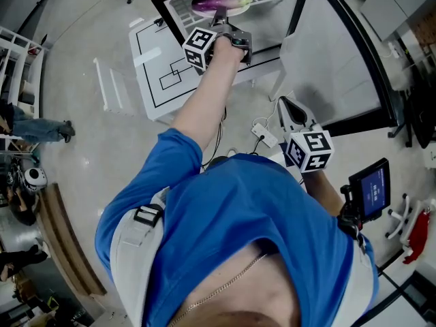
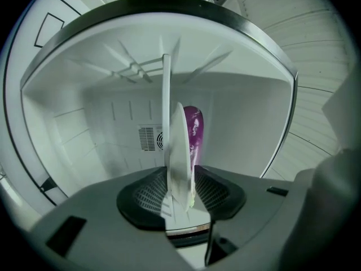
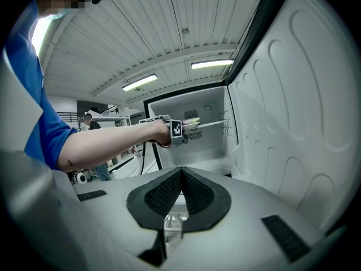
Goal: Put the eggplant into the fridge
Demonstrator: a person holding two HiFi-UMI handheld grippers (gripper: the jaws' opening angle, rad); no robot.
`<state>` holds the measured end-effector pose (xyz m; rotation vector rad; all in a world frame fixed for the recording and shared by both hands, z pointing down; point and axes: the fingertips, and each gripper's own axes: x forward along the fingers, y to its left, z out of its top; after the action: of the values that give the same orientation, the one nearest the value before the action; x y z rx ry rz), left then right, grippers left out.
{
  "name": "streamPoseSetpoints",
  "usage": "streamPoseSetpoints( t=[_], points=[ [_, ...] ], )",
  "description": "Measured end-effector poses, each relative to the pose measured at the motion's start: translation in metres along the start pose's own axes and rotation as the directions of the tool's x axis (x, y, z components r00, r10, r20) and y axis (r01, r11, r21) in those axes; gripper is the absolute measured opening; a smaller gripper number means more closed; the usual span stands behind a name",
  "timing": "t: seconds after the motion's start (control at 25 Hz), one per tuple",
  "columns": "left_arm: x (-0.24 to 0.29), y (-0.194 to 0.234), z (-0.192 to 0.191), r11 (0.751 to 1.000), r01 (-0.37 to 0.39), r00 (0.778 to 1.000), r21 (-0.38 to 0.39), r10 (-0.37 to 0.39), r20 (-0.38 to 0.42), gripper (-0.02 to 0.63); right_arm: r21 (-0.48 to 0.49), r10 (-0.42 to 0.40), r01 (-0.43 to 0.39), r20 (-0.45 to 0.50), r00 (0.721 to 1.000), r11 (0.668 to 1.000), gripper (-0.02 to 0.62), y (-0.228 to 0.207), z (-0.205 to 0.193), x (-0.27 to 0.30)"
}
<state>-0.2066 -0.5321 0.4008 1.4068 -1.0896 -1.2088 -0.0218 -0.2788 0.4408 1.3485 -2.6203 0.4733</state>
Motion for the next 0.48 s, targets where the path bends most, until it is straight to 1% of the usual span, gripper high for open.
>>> streamPoseSetpoints(
  t=[0.04, 0.24, 0.36, 0.48],
  points=[
    [0.000, -0.001, -0.001, 1.000, 0.010, 1.000, 0.010, -0.010, -0.006, 0.145, 0.000, -0.001, 0.001, 0.001, 1.000, 1.000, 0.002, -0.001, 0.000, 0.000],
    [-0.001, -0.004, -0.002, 0.993, 0.063, 0.997, 0.096, -0.059, -0.045, 0.187, -0.002, -0.004, 0.004, 0.001, 1.000, 1.000, 0.002, -0.002, -0.001, 0.002],
    [-0.006, -0.012, -0.006, 0.983, 0.102, 0.993, 0.151, -0.090, -0.082, 0.189, -0.005, -0.001, 0.001, 0.005, 1.000, 1.000, 0.002, -0.001, 0.001, 0.002],
    [-0.012, -0.016, -0.010, 0.967, 0.133, 0.987, 0.217, -0.109, -0.119, 0.190, -0.012, 0.008, -0.008, 0.008, 1.000, 1.000, 0.002, 0.001, 0.004, 0.002]
  ],
)
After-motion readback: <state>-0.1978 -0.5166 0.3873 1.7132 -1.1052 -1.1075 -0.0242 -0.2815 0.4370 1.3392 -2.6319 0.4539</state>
